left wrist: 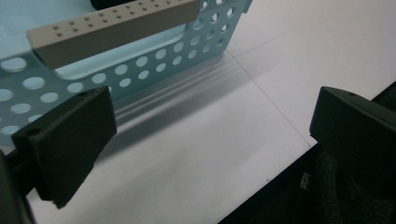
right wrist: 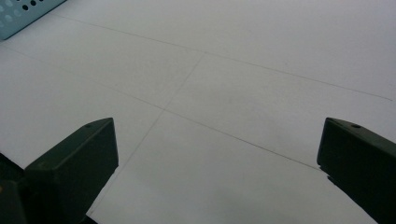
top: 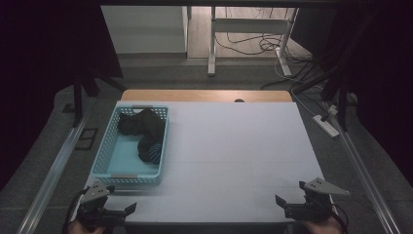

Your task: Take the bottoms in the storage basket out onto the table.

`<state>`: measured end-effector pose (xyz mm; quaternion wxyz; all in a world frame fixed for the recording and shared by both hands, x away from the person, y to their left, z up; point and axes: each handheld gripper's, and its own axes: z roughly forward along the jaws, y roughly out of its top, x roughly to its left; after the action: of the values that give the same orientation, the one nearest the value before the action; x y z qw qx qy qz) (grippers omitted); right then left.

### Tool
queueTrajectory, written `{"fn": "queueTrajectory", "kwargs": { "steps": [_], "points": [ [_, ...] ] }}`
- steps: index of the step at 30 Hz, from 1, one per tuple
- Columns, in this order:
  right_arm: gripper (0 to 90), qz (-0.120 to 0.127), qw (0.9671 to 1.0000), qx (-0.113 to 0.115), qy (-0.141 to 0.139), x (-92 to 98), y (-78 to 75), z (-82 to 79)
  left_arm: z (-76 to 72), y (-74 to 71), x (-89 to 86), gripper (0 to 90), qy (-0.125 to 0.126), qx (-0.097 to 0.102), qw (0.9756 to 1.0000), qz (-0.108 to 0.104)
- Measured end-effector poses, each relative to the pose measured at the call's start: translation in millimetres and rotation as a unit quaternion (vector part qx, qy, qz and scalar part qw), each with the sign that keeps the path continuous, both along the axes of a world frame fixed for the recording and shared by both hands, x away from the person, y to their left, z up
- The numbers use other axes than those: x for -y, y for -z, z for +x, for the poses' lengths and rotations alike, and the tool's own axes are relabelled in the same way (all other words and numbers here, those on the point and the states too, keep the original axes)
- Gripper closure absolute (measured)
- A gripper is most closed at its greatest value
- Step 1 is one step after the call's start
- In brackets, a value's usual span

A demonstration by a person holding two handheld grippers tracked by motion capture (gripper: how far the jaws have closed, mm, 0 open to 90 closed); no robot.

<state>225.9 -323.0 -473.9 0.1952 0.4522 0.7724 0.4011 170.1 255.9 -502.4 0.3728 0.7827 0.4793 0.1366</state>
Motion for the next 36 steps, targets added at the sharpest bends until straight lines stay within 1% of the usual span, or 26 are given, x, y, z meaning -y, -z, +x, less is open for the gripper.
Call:
{"fn": "queueTrajectory", "kwargs": {
  "steps": [4, 9, 11, 12, 14, 15, 19, 23, 27, 30, 31, 32, 36],
  "points": [
    [0.0, -0.013, 0.9999, 0.000, 0.002, 2.6, 0.2, 0.0, 0.3, 0.2, -0.9, 0.1, 0.000, -0.001, 1.0000, -0.004],
    [0.0, -0.009, 0.9999, -0.010, 0.002, 2.8, 0.7, 2.5, 0.5, 0.6, -1.8, 0.0, -0.001, -0.005, 1.0000, -0.008],
    [0.0, -0.021, 0.9998, -0.003, 0.001, 3.2, 0.8, 3.7, 0.4, 0.7, -2.4, 0.0, -0.002, -0.006, 0.9999, -0.011],
    [0.0, -0.021, 0.9998, -0.004, 0.002, 3.6, 0.9, 4.0, 0.4, 0.7, -2.5, 0.0, -0.002, -0.007, 0.9999, -0.011],
    [0.0, -0.010, 0.9999, -0.008, -0.001, 5.5, 0.8, 4.8, 0.6, 0.8, -2.7, 0.0, -0.001, -0.008, 0.9999, -0.012],
    [0.0, -0.008, 0.9999, -0.008, -0.003, 5.6, 1.0, 4.9, 0.8, 0.8, -2.7, 0.0, -0.001, -0.009, 0.9999, -0.012],
    [0.0, -0.010, 0.9999, -0.010, -0.007, 4.6, 1.4, 5.8, 0.9, 0.8, -1.9, 0.0, 0.001, -0.011, 0.9999, -0.008],
    [0.0, -0.006, 0.9999, -0.015, -0.006, 4.9, 1.5, 6.9, 0.1, 0.5, -0.9, 0.0, 0.003, -0.010, 0.9999, -0.002],
    [0.0, -0.008, 0.9998, -0.017, -0.011, 4.0, 1.7, 7.9, -1.2, -0.3, 0.0, 0.0, 0.004, -0.006, 1.0000, 0.000],
    [0.0, -0.009, 0.9997, -0.017, -0.014, 3.2, 1.9, 8.2, -2.9, -3.3, -1.4, 0.0, 0.004, 0.006, 0.9999, -0.007],
    [0.0, -0.009, 0.9997, -0.017, -0.014, 3.2, 1.9, 8.2, -2.9, -3.3, -1.4, 0.0, 0.004, 0.006, 0.9999, -0.007],
    [0.0, -0.010, 0.9997, -0.017, -0.016, 2.9, 2.0, 8.7, -3.5, -5.8, -2.2, 0.0, 0.003, 0.013, 0.9999, -0.011],
    [0.0, -0.010, 0.9997, -0.019, -0.015, 2.7, 2.1, 9.3, -4.1, -9.0, -2.7, 0.0, 0.007, 0.022, 0.9997, -0.011]
  ]
}}
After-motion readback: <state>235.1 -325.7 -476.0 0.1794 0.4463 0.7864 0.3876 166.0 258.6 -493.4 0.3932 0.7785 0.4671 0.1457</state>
